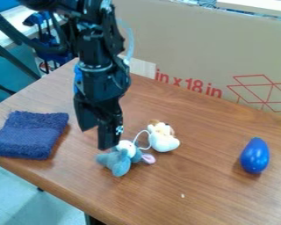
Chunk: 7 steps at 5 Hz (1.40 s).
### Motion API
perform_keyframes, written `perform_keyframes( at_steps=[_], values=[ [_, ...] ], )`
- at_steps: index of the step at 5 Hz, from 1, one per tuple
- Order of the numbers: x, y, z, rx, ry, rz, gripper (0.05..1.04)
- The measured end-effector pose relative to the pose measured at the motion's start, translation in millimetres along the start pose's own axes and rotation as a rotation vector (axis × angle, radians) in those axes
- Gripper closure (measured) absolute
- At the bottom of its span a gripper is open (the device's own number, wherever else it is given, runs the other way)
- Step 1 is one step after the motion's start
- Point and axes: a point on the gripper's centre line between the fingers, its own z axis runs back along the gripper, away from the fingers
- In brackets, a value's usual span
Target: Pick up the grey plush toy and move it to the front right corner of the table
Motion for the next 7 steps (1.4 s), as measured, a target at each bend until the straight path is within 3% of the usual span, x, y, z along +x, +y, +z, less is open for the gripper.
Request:
perform_keyframes(
  at_steps=[1, 2, 3, 5, 6, 7],
  values=[
    [7, 0, -16, -0.052, 0.01, -0.034, 0.081],
    [16, -1, -17, -0.051, -0.035, -0.044, 0.081],
    [23, -2, -29, -0.081, -0.047, -0.07, 0.081],
    [34, -1, -64, -0.17, -0.022, -0.049, 0.081],
    [37, 1, -68, -0.172, -0.011, -0.032, 0.133],
    [39, -2, -65, -0.148, -0.017, -0.025, 0.32]
  ],
)
